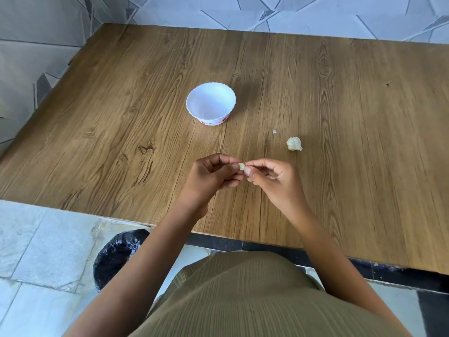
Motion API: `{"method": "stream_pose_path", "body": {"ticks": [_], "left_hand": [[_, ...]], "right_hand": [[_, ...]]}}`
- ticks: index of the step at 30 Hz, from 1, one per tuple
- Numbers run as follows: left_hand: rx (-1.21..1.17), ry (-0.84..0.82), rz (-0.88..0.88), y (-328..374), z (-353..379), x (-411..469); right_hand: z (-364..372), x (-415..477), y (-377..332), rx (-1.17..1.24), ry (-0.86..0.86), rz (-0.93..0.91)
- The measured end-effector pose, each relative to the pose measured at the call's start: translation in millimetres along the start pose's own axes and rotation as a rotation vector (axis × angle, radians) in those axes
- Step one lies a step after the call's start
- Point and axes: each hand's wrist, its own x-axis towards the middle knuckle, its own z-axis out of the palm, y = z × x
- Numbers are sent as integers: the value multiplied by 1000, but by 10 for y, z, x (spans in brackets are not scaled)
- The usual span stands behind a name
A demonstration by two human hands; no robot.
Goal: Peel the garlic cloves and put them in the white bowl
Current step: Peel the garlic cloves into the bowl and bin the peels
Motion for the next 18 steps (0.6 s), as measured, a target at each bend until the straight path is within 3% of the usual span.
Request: {"method": "stream_pose_path", "body": {"ticks": [6,13,18], "left_hand": [[-5,-18,-40,10,-8,-27],[-55,-31,-71,-16,38,-45],[-200,-35,-105,-23,49,-49]], "right_hand": [[-46,-12,-3,-47,-46,-15],[-12,-25,-28,-155,26,-60],[36,-51,-16,2,61,71]]}}
